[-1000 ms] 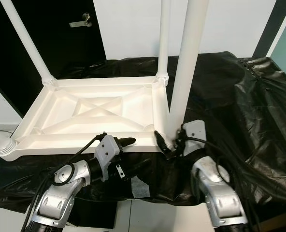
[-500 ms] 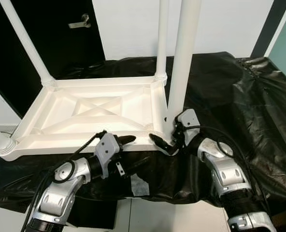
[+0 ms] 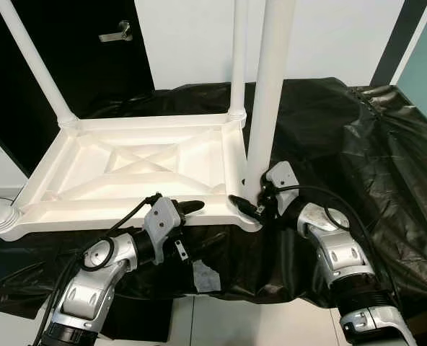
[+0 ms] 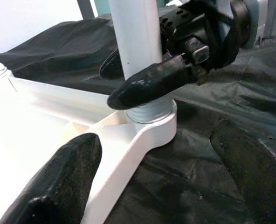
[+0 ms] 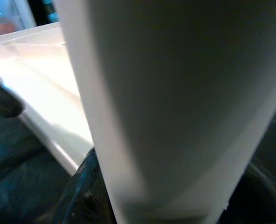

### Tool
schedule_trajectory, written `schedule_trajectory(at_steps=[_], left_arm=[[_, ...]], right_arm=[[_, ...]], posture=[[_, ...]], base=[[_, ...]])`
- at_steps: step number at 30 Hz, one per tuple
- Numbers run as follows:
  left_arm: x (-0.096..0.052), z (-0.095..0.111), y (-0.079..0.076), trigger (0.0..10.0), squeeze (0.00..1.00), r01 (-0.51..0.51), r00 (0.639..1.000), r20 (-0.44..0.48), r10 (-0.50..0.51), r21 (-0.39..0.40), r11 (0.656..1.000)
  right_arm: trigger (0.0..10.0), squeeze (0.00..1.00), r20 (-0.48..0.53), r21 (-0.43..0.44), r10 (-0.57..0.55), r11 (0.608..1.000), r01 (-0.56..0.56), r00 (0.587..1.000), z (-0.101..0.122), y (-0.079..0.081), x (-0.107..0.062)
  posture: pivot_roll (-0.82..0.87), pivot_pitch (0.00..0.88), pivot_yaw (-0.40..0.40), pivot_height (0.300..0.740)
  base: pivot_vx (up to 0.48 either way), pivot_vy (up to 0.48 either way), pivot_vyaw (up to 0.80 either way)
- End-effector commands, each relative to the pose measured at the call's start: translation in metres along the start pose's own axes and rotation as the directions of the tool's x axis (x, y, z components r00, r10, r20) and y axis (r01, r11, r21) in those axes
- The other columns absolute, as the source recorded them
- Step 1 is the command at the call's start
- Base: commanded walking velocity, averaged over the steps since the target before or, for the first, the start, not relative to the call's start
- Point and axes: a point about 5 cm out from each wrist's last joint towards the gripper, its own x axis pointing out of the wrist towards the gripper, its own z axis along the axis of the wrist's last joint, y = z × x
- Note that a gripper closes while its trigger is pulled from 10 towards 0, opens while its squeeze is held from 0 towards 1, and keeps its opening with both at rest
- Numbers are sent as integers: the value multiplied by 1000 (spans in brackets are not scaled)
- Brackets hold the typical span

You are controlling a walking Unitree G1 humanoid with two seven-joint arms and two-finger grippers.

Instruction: Building children table

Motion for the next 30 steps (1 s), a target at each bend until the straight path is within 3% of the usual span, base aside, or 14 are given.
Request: schedule_trajectory(at_steps=[1,3,4,5,6,10,13,14,18,26,27,28,29,30], left_arm=[[-3,-4,9,10000,0,-181,983,-15,181,-2,983],[-4,-4,10,10000,0,-189,982,-15,189,-6,982],[-4,-4,10,10000,0,-189,982,-15,189,-6,982],[-4,-5,9,10000,0,-193,981,-17,193,-6,981],[-5,-6,8,10000,0,-199,980,-21,198,-4,980],[-6,-6,8,10000,0,-201,979,-24,201,-11,980],[-7,-8,9,10000,0,-205,978,-32,204,-4,979],[-7,-8,9,10000,0,-205,978,-32,204,-4,979],[-7,-7,11,10000,0,-216,976,-33,216,-2,976],[-7,-8,12,10000,0,-221,975,-30,221,-1,975],[-6,-8,13,10000,0,-224,974,-28,224,2,975],[-6,-8,13,10000,0,-224,974,-28,224,2,975],[-5,-7,15,10000,0,-226,974,-24,226,3,974],[-4,-7,16,10000,0,-228,973,-21,228,4,974]], right_arm=[[0,0,-97,-16,-78,997,77,992,-17,4,-3],[0,0,-106,13,-194,980,197,975,-20,4,-4],[0,0,-106,13,-194,980,197,975,-20,4,-4],[0,0,-117,51,-266,961,274,957,-23,6,-5],[0,0,-141,98,-394,907,409,908,-28,14,-7],[0,0,-152,131,-447,875,466,881,-30,22,-6],[0,0,-163,144,-588,780,609,792,-29,32,-3],[0,0,-163,144,-588,780,609,792,-29,32,-3],[0,0,-171,198,-653,711,675,738,-25,43,4],[0,0,-156,235,-668,690,684,728,-17,47,6],[4275,0,-148,244,-665,693,679,732,-16,47,7],[4275,0,-148,244,-665,693,679,732,-16,47,7],[10000,0,-143,240,-670,691,682,729,-13,46,8],[10000,0,-126,236,-664,702,672,737,-11,45,7]], posture=[[-31,0,3,740],[-29,0,0,740],[-29,0,0,740],[-28,0,1,740],[-20,0,-1,740],[-21,0,2,740],[-17,0,1,740],[-17,0,1,740],[-17,0,-3,740],[-22,0,-12,740],[-26,0,-13,740],[-26,0,-13,740],[-31,0,-13,740],[-29,0,-12,740]], base=[[0,0,0],[0,0,0],[0,0,0],[0,0,0],[0,0,0],[0,0,0],[0,0,0],[0,0,0],[0,0,0],[0,0,0],[0,0,0],[0,0,0],[0,0,0],[0,0,0]])
